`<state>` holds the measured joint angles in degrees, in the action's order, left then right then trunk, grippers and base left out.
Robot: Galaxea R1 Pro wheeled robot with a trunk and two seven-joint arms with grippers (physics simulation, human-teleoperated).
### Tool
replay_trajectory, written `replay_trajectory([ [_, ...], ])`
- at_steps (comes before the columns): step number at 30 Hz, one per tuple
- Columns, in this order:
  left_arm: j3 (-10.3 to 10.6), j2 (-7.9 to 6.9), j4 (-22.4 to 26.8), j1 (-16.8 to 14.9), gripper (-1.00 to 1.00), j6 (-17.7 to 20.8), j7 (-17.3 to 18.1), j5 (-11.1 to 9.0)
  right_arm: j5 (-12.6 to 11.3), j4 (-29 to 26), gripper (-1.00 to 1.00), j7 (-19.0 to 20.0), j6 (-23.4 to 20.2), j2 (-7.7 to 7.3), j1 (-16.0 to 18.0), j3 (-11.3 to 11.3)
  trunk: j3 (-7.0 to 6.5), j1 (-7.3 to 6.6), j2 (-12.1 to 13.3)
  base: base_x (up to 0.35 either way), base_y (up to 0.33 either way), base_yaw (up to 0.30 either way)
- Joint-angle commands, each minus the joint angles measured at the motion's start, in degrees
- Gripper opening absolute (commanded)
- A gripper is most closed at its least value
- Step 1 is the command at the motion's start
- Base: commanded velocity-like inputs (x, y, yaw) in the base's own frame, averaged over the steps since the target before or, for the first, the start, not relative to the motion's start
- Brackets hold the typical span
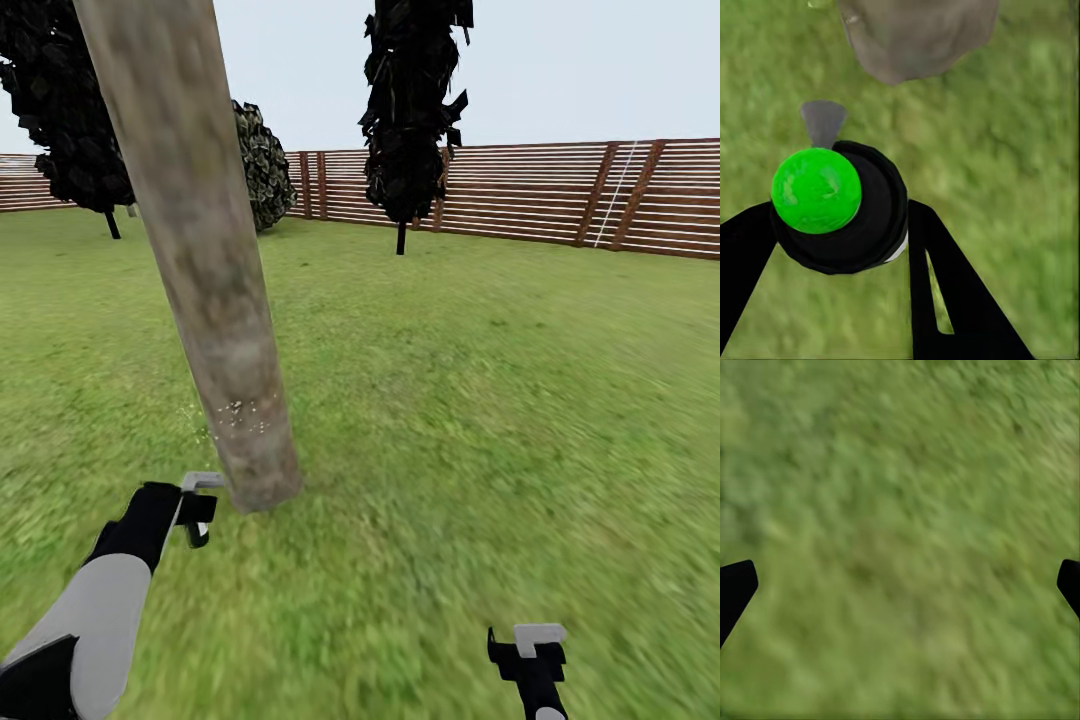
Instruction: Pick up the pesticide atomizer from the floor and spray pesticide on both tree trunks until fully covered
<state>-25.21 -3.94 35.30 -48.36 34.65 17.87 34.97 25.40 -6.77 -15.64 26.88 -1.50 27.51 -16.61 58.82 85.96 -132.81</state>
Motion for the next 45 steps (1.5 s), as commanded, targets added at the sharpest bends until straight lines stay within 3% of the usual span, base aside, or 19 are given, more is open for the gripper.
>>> replay_trajectory([
  [1, 0.0, 0.47, 0.1, 0.0, -1.0, -0.3, 0.0, 0.0, 0.0, 0.0, 1.0, 0.0, 0.0, -0.01, 0.0, 0.0, 0.0, 0.0, 0.0, 0.0, 0.0, 0.0],
  [6, -0.5, -0.54, -0.4, 0.4, -1.0, -0.8, -2.9, -0.3, 0.0, 0.0, 1.0, 0.0, 0.0, -0.01, 0.0, 0.0, 0.0, 0.0, 0.0, 0.0, 0.0, 0.02],
  [11, -0.8, -0.15, -0.5, 3.1, -1.0, -0.9, -4.4, -0.5, 0.1, 0.0, 1.0, 0.0, 0.0, 0.0, 0.0, 0.0, 0.0, 0.0, 0.0, 0.003, 0.0, 0.242],
  [12, -0.9, -0.16, -0.7, 4.9, -1.0, -6.0, -4.9, -2.2, 0.1, 0.0, 1.0, 0.0, 0.0, -0.06, 0.0, 0.0, 0.0, 0.0, 0.0, 0.2, -0.2, 0.016],
  [14, -1.0, -0.23, -0.7, 5.1, -1.0, -6.7, -5.5, -2.5, 0.1, 0.0, 1.0, 0.0, 0.0, -0.08, -0.1, 0.0, 0.0, 0.0, 0.0, 0.205, -0.209, 0.005],
  [31, -1.0, -0.22, -0.7, 6.6, -1.0, -6.3, -6.5, -2.4, -0.1, 0.0, 1.0, -0.1, 0.0, 0.26, -0.7, 0.0, 0.0, 0.0, 0.0, 0.069, -0.24, 0.001],
  [37, -1.0, -0.14, -2.3, 6.6, -1.0, -6.5, -9.9, -2.6, -0.1, 0.0, 1.0, -0.1, 0.0, 0.26, -0.7, 0.0, 0.0, 0.0, 0.0, -0.007, -0.018, 0.217],
  [45, -0.9, 0.47, -2.3, 6.6, -1.0, -6.4, -10.1, -2.6, -0.2, 0.0, 1.0, -0.2, 0.0, 0.16, -0.7, 0.0, 0.0, 0.0, 0.0, 0.108, -0.152, 0.141],
])
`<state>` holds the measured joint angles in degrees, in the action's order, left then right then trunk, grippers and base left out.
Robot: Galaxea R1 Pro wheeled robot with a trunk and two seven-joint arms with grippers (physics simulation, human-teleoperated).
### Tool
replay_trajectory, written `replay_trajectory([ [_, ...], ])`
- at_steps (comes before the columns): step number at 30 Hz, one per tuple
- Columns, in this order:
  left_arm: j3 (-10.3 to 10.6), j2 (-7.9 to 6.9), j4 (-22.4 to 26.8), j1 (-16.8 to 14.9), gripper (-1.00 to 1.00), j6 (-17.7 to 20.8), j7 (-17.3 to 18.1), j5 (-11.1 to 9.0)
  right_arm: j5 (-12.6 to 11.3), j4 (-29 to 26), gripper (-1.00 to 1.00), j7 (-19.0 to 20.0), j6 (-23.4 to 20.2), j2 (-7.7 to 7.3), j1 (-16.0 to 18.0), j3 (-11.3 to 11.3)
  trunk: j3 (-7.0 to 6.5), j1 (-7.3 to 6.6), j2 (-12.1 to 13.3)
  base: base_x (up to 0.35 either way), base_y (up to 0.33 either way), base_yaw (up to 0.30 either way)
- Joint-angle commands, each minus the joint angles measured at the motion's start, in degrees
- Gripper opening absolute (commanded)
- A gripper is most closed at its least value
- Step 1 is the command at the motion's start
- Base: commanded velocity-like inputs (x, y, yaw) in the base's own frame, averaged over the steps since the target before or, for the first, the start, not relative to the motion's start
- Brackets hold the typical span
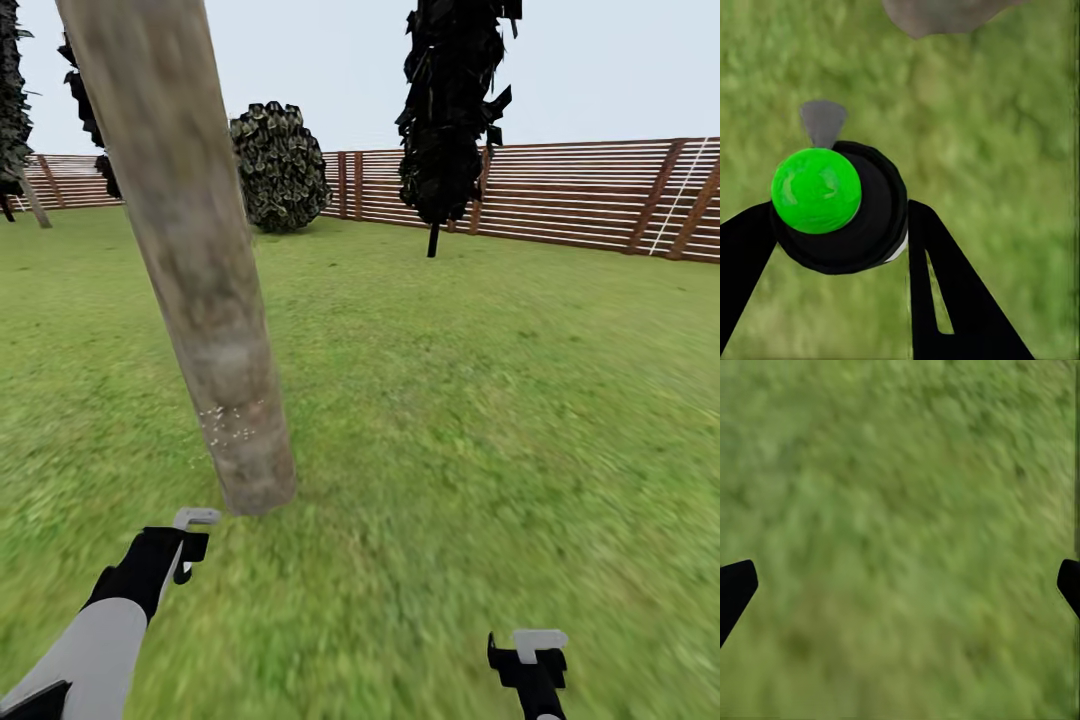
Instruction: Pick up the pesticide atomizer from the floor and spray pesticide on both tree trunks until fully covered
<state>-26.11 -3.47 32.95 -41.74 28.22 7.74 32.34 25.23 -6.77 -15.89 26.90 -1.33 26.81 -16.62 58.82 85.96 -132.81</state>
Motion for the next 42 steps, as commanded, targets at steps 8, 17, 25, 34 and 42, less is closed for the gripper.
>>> replay_trajectory([
  [8, 0.0, 0.05, 0.0, 0.0, -1.0, 0.0, 0.0, 0.3, 0.0, 0.0, 1.0, 0.0, 0.0, -0.07, 0.0, 0.0, 0.0, 0.0, 0.0, 0.158, -0.235, 0.001],
  [17, 0.1, -0.01, 0.1, 0.0, -1.0, 0.0, 0.0, 0.5, 0.0, 0.0, 1.0, 0.0, 0.0, -0.05, 0.0, 0.0, 0.0, 0.0, 0.0, 0.038, -0.269, 0.0],
  [25, -0.1, -0.21, 0.0, 0.0, -1.0, 0.1, -5.9, -0.2, 0.0, 0.0, 1.0, 0.0, 0.0, 0.1, 0.0, 0.0, 0.0, 0.0, 0.0, 0.0, -0.275, 0.156],
  [34, -0.1, 0.78, -0.1, 0.0, -1.0, 0.0, -6.0, -3.4, 0.1, 0.0, 1.0, 0.0, 0.0, 0.1, 0.0, 0.0, 0.0, 0.0, 0.0, 0.122, -0.264, 0.209],
  [42, -0.1, 0.91, -0.1, 0.0, -1.0, 0.0, -6.0, -3.3, 0.2, 0.0, 1.0, 0.1, 0.0, 0.1, 0.0, 0.0, 0.0, 0.0, 0.0, 0.175, -0.248, 0.001],
])
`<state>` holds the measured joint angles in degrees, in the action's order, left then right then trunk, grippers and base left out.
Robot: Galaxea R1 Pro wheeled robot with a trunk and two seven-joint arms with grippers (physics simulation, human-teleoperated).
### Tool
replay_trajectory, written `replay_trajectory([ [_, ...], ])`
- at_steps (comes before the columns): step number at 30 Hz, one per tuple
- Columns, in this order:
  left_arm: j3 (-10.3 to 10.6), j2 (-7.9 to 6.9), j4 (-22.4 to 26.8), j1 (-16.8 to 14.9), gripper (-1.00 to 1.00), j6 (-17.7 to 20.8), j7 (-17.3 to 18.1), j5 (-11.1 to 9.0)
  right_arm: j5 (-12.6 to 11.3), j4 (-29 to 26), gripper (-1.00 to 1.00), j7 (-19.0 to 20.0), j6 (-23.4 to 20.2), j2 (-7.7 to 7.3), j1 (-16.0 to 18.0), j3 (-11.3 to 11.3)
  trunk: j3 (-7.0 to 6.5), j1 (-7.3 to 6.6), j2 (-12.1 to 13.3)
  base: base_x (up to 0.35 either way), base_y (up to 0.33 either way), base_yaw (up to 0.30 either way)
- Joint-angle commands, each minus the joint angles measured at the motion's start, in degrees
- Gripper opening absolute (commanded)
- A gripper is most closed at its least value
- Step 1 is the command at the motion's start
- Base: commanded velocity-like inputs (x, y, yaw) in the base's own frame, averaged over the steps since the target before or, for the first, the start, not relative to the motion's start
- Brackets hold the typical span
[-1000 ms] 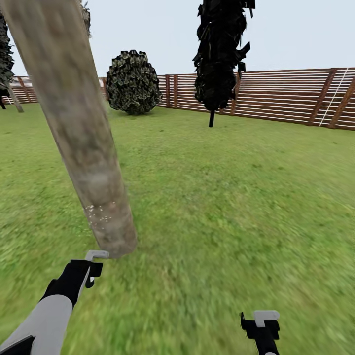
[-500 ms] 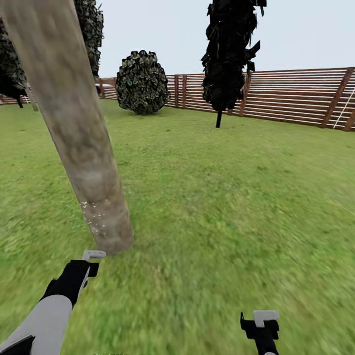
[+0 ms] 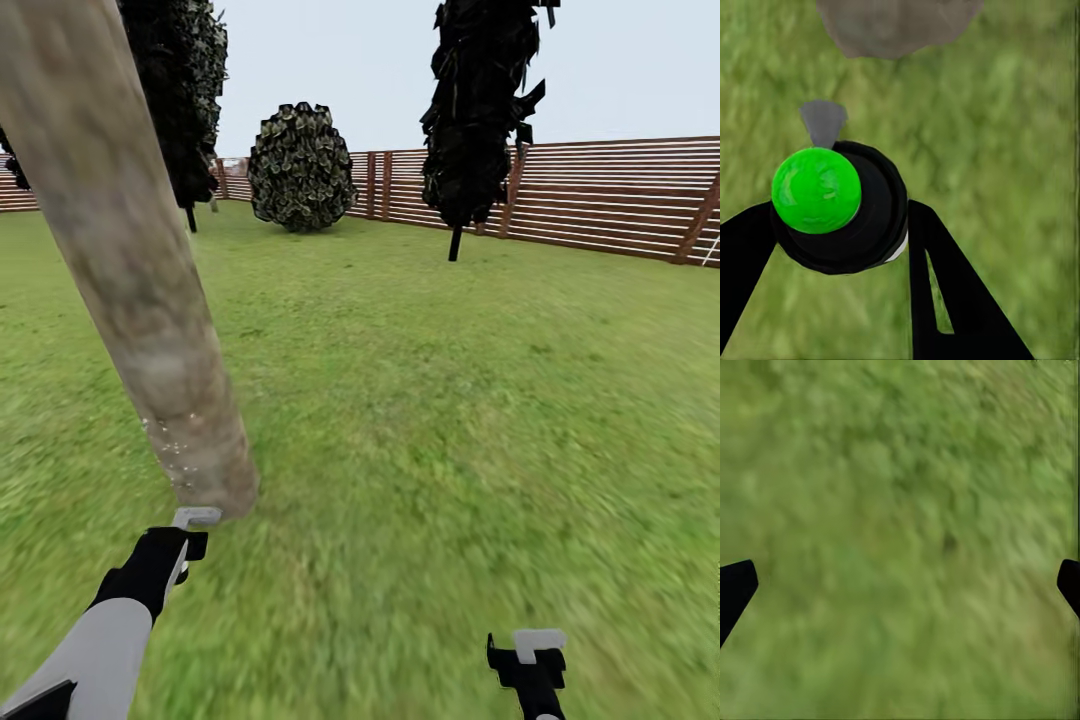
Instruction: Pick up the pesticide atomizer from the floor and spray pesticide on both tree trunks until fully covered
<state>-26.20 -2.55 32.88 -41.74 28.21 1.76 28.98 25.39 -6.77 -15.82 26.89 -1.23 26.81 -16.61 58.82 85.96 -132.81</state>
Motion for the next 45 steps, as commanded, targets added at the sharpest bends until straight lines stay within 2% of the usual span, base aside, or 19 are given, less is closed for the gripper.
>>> replay_trajectory([
  [1, 0.0, 0.0, 0.0, 0.0, -1.0, 0.0, 0.0, 0.0, 0.0, 0.0, 1.0, 0.0, 0.0, 0.0, 0.0, 0.0, 0.0, 0.0, 0.0, 0.176, -0.248, 0.0],
  [9, 0.0, 0.01, 0.1, 0.0, -1.0, 0.0, -0.1, 0.0, 0.0, 0.0, 1.0, 0.0, 0.0, 0.02, 0.0, 0.1, 0.0, 0.0, 0.0, 0.158, -0.248, 0.042],
  [39, 0.0, -0.08, 0.3, 0.0, -1.0, -0.2, -0.4, -0.1, 0.1, 0.0, 1.0, 0.0, 0.0, 0.09, 0.0, 0.1, 0.0, 0.0, 0.0, 0.13, -0.253, 0.274],
  [45, 0.0, -0.08, 0.2, 0.0, -1.0, -0.2, -0.4, -0.1, 0.1, 0.0, 1.0, 0.0, 0.0, -0.05, -0.2, 0.1, 0.0, 0.0, 0.0, 0.088, -0.27, 0.05],
])
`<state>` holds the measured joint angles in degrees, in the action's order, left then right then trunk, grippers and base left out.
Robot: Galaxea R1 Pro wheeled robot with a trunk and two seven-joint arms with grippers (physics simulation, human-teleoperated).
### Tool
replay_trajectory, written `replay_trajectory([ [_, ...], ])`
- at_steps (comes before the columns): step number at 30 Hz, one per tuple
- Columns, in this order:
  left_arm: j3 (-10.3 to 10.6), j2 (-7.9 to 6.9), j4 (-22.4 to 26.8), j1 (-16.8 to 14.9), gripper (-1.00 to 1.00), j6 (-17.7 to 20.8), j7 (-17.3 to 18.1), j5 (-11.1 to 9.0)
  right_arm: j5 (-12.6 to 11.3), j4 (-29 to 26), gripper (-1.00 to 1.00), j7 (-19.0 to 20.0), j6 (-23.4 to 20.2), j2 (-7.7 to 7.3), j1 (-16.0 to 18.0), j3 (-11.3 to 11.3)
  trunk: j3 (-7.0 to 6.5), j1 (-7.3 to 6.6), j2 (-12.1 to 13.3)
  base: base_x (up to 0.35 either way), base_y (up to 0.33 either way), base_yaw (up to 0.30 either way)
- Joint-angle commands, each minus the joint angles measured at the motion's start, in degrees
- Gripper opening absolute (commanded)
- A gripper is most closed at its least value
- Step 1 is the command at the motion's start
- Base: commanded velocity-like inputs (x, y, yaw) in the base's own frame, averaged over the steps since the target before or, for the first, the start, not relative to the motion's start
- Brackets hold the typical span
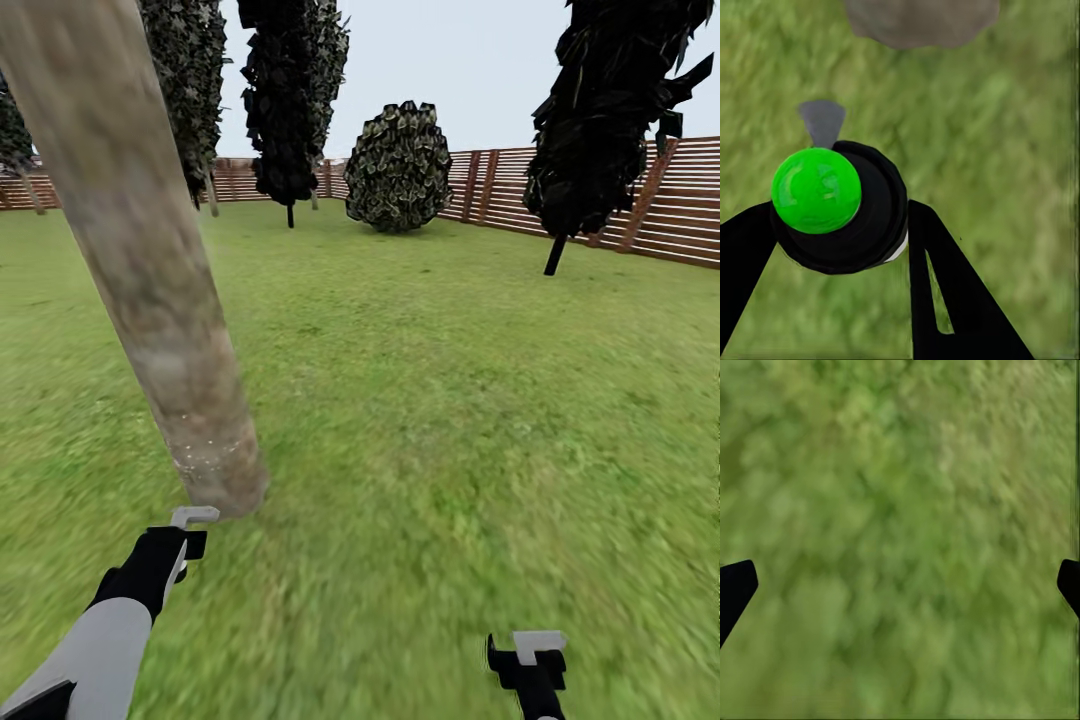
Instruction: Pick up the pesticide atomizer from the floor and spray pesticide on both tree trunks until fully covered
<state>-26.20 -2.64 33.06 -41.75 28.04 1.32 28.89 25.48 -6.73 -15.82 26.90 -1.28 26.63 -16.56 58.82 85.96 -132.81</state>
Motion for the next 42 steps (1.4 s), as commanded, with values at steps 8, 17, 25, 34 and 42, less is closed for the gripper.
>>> replay_trajectory([
  [8, 0.0, -0.18, 0.4, 0.0, -1.0, 0.1, 0.0, 0.2, 0.0, -0.1, 1.0, -0.1, 0.0, 0.04, -0.4, 0.0, 0.0, 0.0, 0.0, 0.089, -0.27, 0.001],
  [17, 0.0, -0.92, 0.6, 0.0, -1.0, 0.2, -0.2, 0.4, -0.1, -0.1, 1.0, -0.1, 0.0, 0.06, -0.4, 0.0, 0.0, 0.0, 0.0, 0.089, -0.27, 0.208],
  [25, 0.0, -0.03, 0.0, 0.1, -1.0, 0.1, 0.2, 0.0, -0.1, 0.0, 1.0, -0.1, 0.0, -0.06, -0.4, 0.0, 0.0, 0.0, 0.0, 0.085, -0.27, 0.277],
  [34, 0.5, 1.28, 0.9, -2.8, -1.0, 1.1, 0.4, -0.1, -0.1, -0.1, 1.0, -0.1, 0.0, -0.08, -0.4, 0.0, 0.0, 0.0, 0.0, -0.015, -0.109, 0.277],
  [42, 4.1, 3.14, 0.9, -13.0, -1.0, 8.3, 3.7, -0.1, -0.1, -0.1, 1.0, -0.1, 0.0, -0.17, -0.4, 0.0, 0.0, 0.0, 0.0, 0.0, 0.0, 0.044],
])
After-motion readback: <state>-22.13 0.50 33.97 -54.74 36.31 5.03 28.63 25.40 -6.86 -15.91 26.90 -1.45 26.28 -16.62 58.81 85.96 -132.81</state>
